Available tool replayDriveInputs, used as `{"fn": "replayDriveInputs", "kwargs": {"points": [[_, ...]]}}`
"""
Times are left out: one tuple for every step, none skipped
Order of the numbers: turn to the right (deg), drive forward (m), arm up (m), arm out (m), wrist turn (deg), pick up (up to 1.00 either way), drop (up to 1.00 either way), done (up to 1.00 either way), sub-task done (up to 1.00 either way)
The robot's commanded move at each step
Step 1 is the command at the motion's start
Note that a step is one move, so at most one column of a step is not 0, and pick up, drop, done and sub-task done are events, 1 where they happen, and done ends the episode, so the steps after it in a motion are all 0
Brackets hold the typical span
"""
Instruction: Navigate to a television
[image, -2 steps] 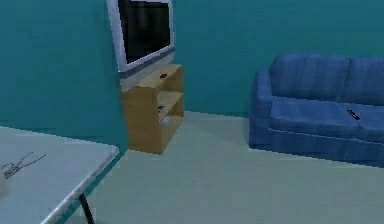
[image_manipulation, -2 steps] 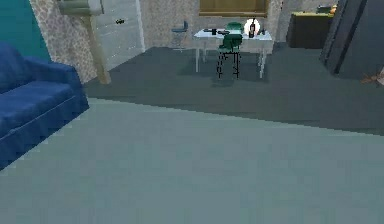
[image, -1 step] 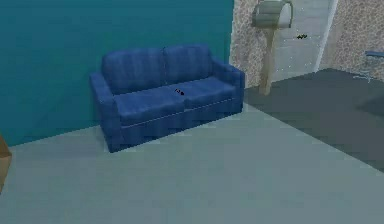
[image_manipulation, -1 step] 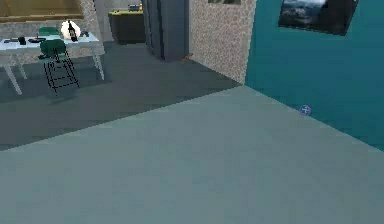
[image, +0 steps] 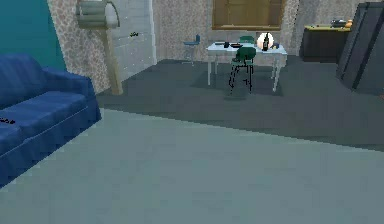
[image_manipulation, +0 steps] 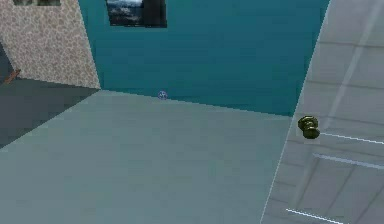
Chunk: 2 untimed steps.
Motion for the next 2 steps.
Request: {"fn": "replayDriveInputs", "kwargs": {"points": [[0.0,0.05,0.0,0.0,0.0,0.0,0.0,0.0,0.0],[-45.0,0.0,0.0,0.0,0.0,0.0,0.0,0.0,0.0]]}}
